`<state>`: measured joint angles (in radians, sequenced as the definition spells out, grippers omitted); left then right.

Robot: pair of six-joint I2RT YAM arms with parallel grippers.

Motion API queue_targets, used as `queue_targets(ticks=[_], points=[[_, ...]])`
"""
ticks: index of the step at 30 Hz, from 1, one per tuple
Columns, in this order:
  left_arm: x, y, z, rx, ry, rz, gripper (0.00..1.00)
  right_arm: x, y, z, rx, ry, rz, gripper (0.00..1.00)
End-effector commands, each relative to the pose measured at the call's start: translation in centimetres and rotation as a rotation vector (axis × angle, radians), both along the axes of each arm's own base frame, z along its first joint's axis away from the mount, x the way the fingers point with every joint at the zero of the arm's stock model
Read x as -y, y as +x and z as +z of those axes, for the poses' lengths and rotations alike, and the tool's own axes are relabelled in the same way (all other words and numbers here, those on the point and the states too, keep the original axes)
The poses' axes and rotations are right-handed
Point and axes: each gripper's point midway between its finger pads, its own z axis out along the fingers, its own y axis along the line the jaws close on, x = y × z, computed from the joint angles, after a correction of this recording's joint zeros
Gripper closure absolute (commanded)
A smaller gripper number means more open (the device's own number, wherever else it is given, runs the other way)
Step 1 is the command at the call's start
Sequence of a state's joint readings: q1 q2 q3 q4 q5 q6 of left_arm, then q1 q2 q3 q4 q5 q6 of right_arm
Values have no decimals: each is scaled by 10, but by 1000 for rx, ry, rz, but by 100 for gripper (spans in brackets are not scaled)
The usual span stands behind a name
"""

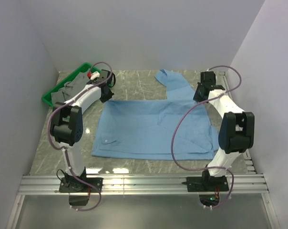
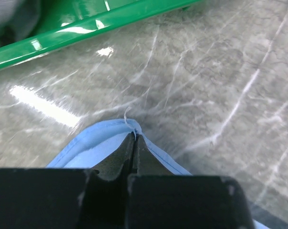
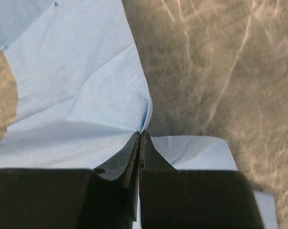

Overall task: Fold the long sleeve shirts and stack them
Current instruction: Fold the shirt

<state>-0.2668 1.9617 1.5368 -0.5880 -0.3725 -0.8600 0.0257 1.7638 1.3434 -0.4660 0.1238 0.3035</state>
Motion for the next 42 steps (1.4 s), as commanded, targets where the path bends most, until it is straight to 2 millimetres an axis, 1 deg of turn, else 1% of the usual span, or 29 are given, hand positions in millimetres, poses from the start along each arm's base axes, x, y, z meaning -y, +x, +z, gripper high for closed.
queue_targets(ticks=[1, 2, 3, 4, 5, 7, 8, 9, 10, 11, 12, 13, 14, 15, 16, 18, 19, 20, 23, 27, 29, 31, 34, 36, 37, 38, 39, 40, 42], points=[[-17, -3, 32, 88, 17, 51, 99, 10, 2, 30, 130, 4, -89, 100], [-19, -11, 25, 73, 18, 57, 100, 9, 0, 30, 135, 13, -96, 100], [-20, -15, 29, 82, 12, 59, 100, 7, -6, 28, 136, 25, -98, 100], [-21, -19, 27, 81, 13, 61, 99, 6, -8, 28, 140, 33, -99, 100], [-22, -28, 19, 60, 12, 68, 100, 4, -9, 27, 148, 45, -105, 100], [-23, -35, 20, 68, -1, 68, 100, 2, -16, 25, 152, 70, -116, 100], [-24, -44, 12, 46, 0, 72, 99, 1, -22, 18, 141, 77, -119, 100], [-24, -47, 16, 58, -6, 71, 99, 0, -25, 21, 152, 86, -120, 100], [-23, -50, 16, 59, -12, 65, 99, -1, -29, 19, 151, 98, -134, 100], [-23, -56, 10, 48, -8, 57, 99, -2, -31, 18, 155, 108, -138, 100], [-24, -59, 15, 63, -9, 56, 100, -3, -38, 13, 146, 115, -139, 100], [-23, -62, 14, 66, -8, 51, 99, -4, -41, 10, 143, 124, -147, 100], [-24, -70, 7, 50, -6, 46, 100, -4, -49, 2, 126, 127, -152, 100], [-25, -74, 7, 52, -6, 48, 99, -5, -52, 0, 125, 133, -157, 100], [-25, -82, 0, 33, -1, 48, 100, -5, -56, -2, 122, 140, -163, 100], [-26, -90, -2, 34, -6, 56, 100, -5, -66, -12, 104, 146, -176, 100], [-26, -98, -10, 15, -4, 55, 100, -4, -69, -15, 102, 150, -191, 100], [-26, -102, -12, 12, -10, 63, 99, -4, -76, -23, 84, 145, -199, 100], [-26, -113, -17, 2, -16, 66, 100, 0, -88, -30, 77, 141, -233, 100], [-23, -126, -17, -1, 0, 55, 99, 3, -97, -30, 88, 135, -255, 100], [-26, -135, -24, -16, 9, 62, 100, 4, -101, -30, 93, 135, -259, 100], [-29, -143, -31, -37, 14, 79, 99, 3, -104, -32, 90, 139, -260, 97], [-34, -154, -41, -65, 21, 104, 100, 2, -113, -41, 68, 147, -260, 90], [-36, -159, -43, -72, 26, 113, 97, 1, -119, -45, 60, 153, -258, 86], [-38, -162, -44, -78, 31, 111, 95, 0, -122, -47, 55, 156, -258, 84], [-39, -164, -44, -78, 36, 110, 91, -1, -125, -46, 57, 158, -257, 78], [-39, -164, -40, -67, 34, 108, 86, -1, -127, -46, 55, 160, -259, 67], [-40, -165, -38, -66, 39, 98, 78, -1, -130, -45, 52, 161, -258, 64], [-41, -166, -29, -50, 42, 92, 71, -1, -131, -37, 74, 165, -252, 57]])
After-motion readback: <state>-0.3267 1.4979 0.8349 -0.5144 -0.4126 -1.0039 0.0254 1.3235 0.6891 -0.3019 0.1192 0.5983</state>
